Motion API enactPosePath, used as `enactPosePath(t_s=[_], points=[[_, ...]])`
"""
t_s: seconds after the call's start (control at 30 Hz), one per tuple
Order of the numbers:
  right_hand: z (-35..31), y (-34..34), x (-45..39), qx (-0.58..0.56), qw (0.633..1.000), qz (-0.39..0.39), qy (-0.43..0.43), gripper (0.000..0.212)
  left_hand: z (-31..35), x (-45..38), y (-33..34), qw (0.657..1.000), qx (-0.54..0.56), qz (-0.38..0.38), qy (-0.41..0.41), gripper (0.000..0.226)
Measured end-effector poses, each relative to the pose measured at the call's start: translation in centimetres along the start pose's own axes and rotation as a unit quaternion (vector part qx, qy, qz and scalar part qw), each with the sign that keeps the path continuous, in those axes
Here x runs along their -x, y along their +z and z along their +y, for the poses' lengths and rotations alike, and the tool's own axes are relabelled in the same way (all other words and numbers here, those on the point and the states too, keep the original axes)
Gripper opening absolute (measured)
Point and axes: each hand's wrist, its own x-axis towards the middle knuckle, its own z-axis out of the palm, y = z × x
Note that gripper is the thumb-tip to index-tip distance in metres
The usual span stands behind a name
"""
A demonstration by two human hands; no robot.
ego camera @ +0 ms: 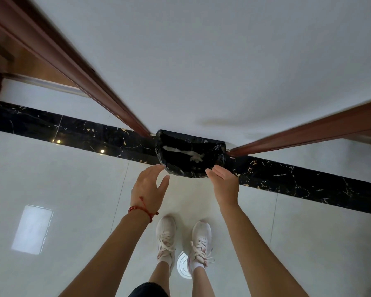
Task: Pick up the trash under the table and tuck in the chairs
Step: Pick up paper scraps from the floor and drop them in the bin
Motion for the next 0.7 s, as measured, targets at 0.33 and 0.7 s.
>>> enactPosePath(t_s=[0.33, 0.7], points=[[-2.7, -6.4, 9.6, 0.236, 0.948, 0.015, -0.214, 0.048, 6.0, 5.0, -4.9, 0.997, -0.035, 0.005, 0.064, 0.036], [-6.7, -12.9, 21.3, 0.212, 0.94, 0.151, -0.22, 0.049, 14.4, 10.9, -11.2, 0.966, -0.067, -0.026, 0.247, 0.045]])
